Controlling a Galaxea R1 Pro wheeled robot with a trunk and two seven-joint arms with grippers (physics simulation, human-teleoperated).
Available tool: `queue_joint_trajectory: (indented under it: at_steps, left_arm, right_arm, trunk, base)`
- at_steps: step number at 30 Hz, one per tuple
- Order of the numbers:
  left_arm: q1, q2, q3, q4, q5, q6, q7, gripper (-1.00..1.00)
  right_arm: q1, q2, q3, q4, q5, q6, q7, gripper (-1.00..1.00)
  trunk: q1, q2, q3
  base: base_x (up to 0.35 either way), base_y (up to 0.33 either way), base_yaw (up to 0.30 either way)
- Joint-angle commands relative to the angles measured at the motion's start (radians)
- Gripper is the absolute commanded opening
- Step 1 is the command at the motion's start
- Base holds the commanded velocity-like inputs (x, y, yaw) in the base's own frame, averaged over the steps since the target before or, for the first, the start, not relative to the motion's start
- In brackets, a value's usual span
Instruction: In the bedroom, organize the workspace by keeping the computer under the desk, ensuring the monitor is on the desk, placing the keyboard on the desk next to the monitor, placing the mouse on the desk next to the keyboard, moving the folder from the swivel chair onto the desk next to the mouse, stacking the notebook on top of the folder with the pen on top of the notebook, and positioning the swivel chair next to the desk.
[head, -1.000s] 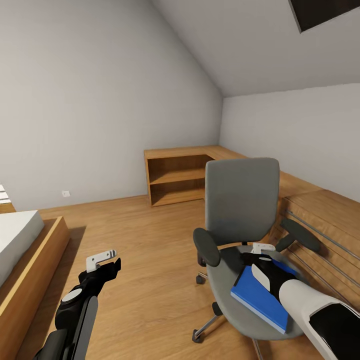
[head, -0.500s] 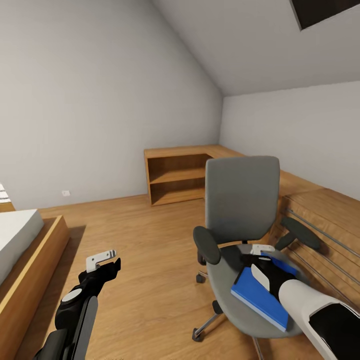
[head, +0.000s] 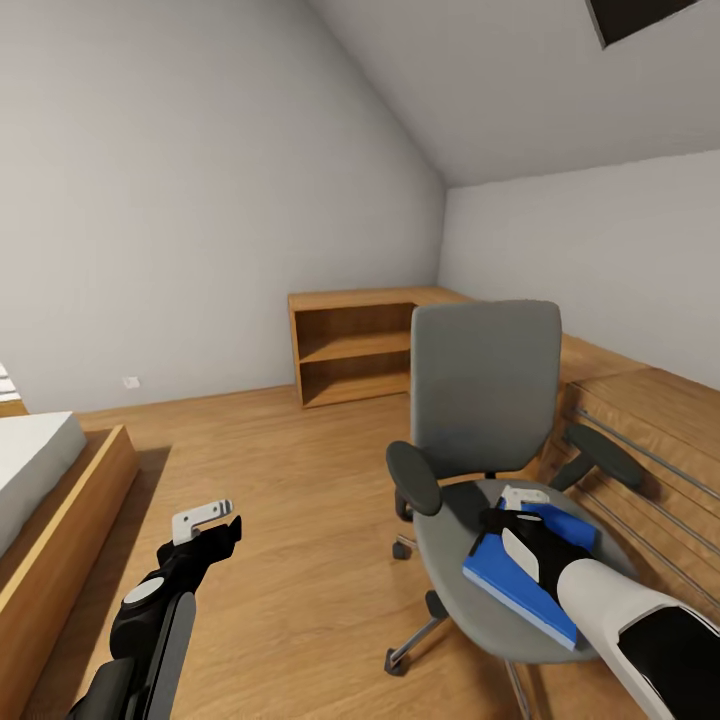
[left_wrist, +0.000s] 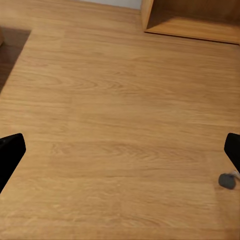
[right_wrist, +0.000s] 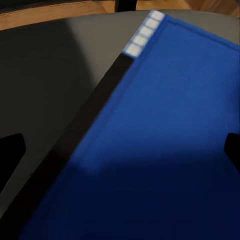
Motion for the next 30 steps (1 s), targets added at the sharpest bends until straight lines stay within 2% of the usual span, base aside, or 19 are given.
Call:
queue_joint_trajectory:
  at_steps: [1, 17, 30]
  left_arm:
    - [-0.001, -0.001, 0.0, -0.001, 0.005, 0.005, 0.005, 1.0]
    - [-0.001, 0.001, 0.002, 0.004, 0.005, 0.005, 0.005, 1.0]
    - [-0.001, 0.014, 0.002, 0.005, 0.006, 0.005, 0.005, 1.0]
  right_arm:
    - [0.0, -0.001, 0.007, -0.003, -0.007, 0.007, -0.006, 1.0]
    - [0.0, 0.0, 0.007, -0.003, -0.007, 0.009, -0.006, 1.0]
    - [0.0, 0.002, 0.007, -0.003, -0.005, 0.009, -0.006, 1.0]
  trunk:
    - [0.004, -0.008, -0.004]
    - [0.008, -0.015, -0.007]
    - [0.008, -0.015, -0.007]
  base:
    - [0.0, 0.0, 0.0]
    - [-0.002, 0.0, 0.0]
    - [-0.167, 0.0, 0.0]
